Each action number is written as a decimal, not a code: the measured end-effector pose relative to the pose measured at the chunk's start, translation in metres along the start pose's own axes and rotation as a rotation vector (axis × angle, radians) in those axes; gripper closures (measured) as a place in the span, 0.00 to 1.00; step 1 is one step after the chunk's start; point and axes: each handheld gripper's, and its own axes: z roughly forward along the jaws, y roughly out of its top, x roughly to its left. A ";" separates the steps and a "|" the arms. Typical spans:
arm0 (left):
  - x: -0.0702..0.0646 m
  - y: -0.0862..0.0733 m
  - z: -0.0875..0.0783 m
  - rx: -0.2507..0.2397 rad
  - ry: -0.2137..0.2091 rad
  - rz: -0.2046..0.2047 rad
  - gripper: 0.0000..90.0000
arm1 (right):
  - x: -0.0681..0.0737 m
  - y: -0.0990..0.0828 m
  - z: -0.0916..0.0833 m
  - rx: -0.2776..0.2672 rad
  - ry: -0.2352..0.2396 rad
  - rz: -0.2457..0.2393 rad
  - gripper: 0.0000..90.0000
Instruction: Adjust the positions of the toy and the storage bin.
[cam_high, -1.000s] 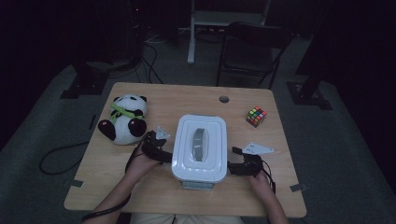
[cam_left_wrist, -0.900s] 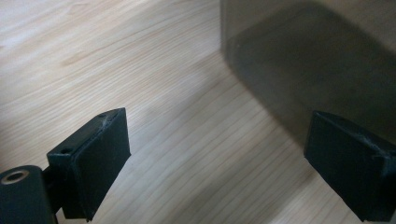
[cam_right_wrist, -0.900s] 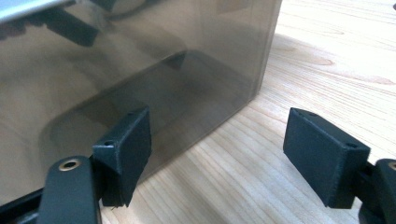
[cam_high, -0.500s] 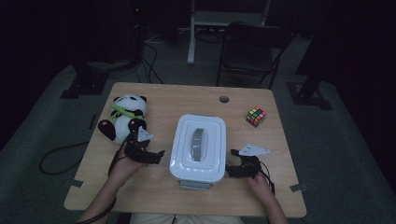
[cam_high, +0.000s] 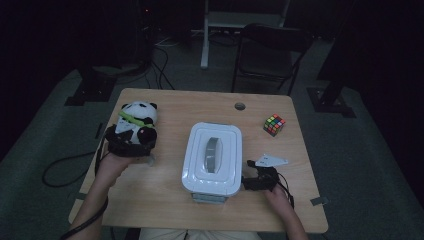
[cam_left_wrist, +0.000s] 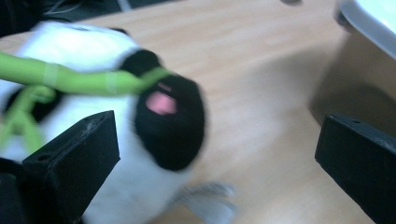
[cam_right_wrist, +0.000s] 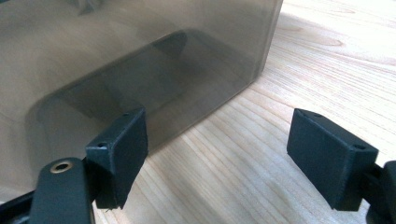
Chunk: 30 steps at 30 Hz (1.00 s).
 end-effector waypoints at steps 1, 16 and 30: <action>0.004 0.003 0.001 -0.002 0.006 -0.007 0.01 | 0.000 0.000 0.000 0.002 0.001 0.001 0.22; 0.073 0.032 0.029 0.001 0.137 -0.211 0.01 | 0.000 -0.003 0.003 0.029 0.013 -0.002 0.22; 0.088 0.027 0.066 0.093 0.214 -0.241 0.43 | -0.001 -0.003 0.004 0.037 0.023 0.000 0.22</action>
